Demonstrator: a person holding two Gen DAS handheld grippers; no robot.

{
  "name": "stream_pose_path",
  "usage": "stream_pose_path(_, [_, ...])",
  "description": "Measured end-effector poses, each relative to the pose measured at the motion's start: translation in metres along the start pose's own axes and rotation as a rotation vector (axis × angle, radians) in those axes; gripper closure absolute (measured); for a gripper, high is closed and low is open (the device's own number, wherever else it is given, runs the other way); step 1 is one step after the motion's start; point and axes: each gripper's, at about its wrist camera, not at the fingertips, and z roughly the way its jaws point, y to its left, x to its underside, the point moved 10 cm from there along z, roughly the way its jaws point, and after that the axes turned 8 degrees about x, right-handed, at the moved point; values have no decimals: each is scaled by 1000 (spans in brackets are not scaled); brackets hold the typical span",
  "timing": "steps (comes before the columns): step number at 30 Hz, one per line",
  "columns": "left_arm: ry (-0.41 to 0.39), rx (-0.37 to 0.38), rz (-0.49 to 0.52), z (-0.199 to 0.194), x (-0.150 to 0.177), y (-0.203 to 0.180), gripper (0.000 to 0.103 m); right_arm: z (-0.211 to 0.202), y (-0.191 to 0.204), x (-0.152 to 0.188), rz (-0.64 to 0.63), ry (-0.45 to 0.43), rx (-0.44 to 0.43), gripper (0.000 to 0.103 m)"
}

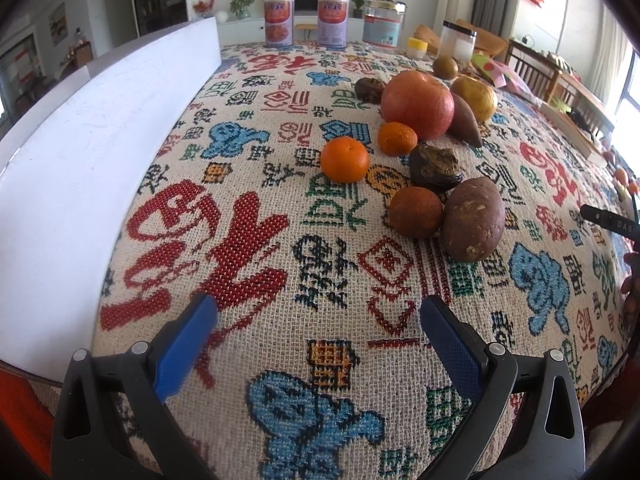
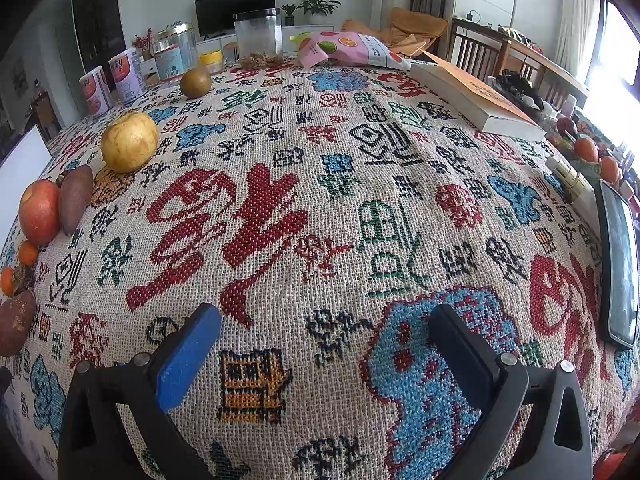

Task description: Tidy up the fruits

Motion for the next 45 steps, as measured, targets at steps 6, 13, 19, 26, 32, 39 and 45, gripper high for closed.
stream_pose_path(6, [8,37,62,3,-20,-16,2,0,0,0,0,0,0,0])
stream_pose_path(13, [-6,107,172,15,-38,-77,2,0,0,0,0,0,-1,0])
stream_pose_path(19, [-18,112,133,4,-37,-52,2,0,0,0,0,-1,-1,0])
stream_pose_path(26, [14,179,136,10,-40,-42,20,0,0,0,-1,-1,-1,0])
stream_pose_path(32, [48,206,212,28,-34,-61,50,0,0,1,1,-1,-4,0])
stream_pose_path(39, [4,213,167,13,-33,-58,74,-2,1,1,-5,2,-16,0])
stream_pose_path(45, [-26,175,141,-14,-33,-39,74,-82,118,5,-16,147,-524,20])
